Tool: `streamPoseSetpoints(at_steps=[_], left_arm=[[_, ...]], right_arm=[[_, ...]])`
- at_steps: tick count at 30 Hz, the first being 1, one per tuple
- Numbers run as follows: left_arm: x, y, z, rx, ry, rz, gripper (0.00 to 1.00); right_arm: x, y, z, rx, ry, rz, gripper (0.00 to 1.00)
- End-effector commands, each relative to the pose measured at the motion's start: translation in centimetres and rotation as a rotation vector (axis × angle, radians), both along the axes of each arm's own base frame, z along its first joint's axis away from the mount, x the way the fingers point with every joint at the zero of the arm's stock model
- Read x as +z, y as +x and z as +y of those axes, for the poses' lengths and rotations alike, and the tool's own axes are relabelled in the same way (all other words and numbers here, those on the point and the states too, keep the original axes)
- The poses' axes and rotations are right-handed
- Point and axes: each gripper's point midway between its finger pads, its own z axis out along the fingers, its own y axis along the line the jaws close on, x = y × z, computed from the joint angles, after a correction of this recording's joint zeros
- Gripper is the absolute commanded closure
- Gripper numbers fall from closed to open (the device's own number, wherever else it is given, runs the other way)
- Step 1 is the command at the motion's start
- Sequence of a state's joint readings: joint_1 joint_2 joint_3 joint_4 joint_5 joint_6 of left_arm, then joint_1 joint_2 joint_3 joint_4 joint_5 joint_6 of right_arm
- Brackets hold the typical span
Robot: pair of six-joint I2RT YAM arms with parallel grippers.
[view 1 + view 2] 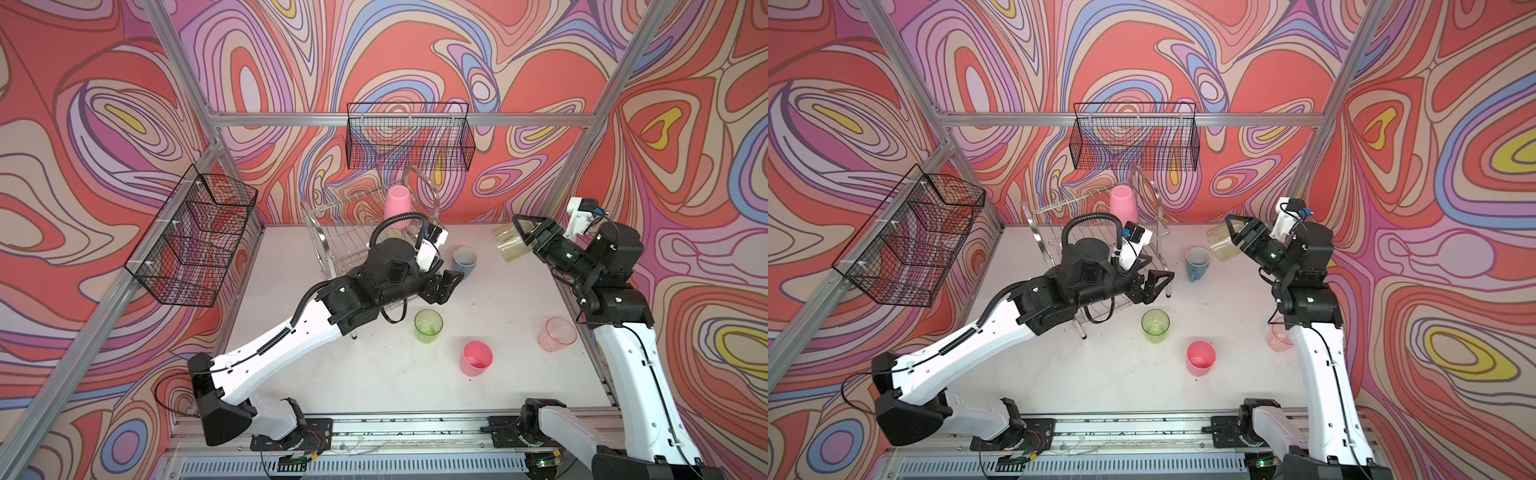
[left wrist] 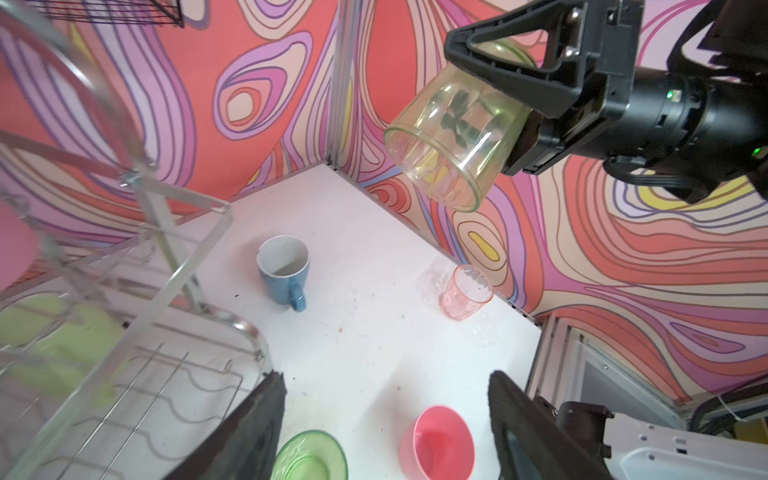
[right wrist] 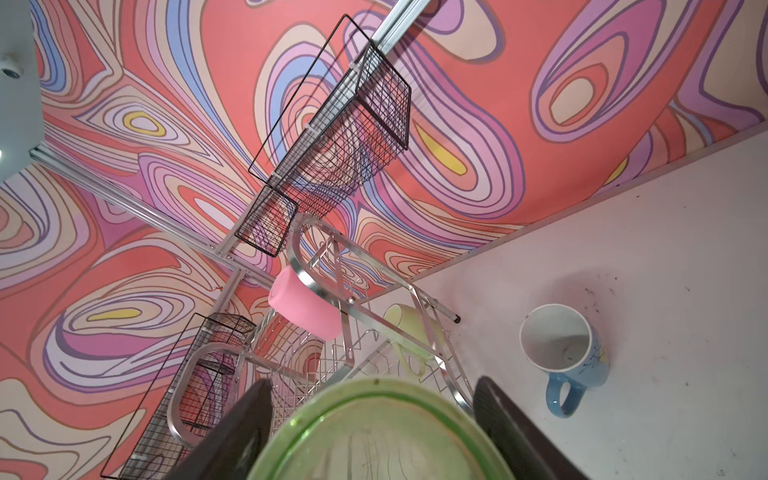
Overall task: Load the cups into the dish rack
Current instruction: 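Carry the green glass with the right gripper over the rack while left gripper withdraws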
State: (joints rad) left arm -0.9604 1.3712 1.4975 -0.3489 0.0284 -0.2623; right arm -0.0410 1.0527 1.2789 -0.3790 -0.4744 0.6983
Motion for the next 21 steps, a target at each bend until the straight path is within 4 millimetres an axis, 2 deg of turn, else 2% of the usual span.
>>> streamPoseSetpoints(at_steps=[1,10,15,21], left_arm=[[-0.5,-0.2,4.4,0.104,0.116,-0.015,0.19],[3.8,-0.2,11.8,0.309,0.234,-0.095,0.16],[4.5,0.3,15.6,0.395,0.251,-0.078,0.14],[5.8,0.4,19.2,0.465,0.251,-0.083,0.12]], right_arm=[[0.6,0.3,1.7,0.015,-0.105,-0.034,0.49],[1.0,1.1,7.2,0.102,-0.235,-0.059,0.5],[1.6,1.7,10.6,0.146,-0.317,-0.087,0.5],[3.1,2.3,15.3,0.192,-0.424,-0.145,0.5]])
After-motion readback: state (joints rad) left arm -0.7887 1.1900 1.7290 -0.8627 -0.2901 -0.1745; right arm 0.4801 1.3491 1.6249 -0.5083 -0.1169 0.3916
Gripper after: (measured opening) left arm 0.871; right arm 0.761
